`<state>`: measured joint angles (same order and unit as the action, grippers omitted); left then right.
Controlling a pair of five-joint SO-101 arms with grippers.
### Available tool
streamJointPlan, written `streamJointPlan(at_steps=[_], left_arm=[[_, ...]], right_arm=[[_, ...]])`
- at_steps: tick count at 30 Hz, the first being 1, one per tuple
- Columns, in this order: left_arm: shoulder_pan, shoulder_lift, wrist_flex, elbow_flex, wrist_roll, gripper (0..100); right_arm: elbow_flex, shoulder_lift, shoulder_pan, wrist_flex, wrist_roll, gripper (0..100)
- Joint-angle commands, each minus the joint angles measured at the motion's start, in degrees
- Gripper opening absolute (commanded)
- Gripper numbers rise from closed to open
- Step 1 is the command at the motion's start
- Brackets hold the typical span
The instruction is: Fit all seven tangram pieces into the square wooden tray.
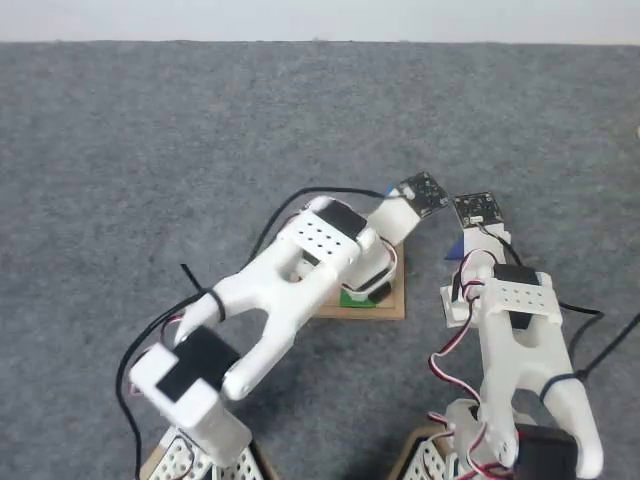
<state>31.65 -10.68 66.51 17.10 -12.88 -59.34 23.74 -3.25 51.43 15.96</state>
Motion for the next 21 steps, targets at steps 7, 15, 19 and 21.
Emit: streamJointPlan(at_steps=[7, 15, 19, 21], left_arm=[[-0.09, -0.88, -1.41, 1.8, 0.0, 22], [-5.01, -0.88, -1.14, 1.89, -2.37, 22], [-7.3, -0.88, -1.23, 1.71, -3.69, 22], [-8.0, -0.7, -1.32, 1.71, -4.31, 22]], right_arm=[[0.0, 2.24, 0.66, -0.92, -0.62, 20.3], [0.0, 2.24, 0.66, -0.92, -0.62, 20.3], [0.0, 2.24, 0.66, -0.92, -0.7, 20.3], [0.0, 2.24, 0.66, -0.92, -0.7, 20.3]])
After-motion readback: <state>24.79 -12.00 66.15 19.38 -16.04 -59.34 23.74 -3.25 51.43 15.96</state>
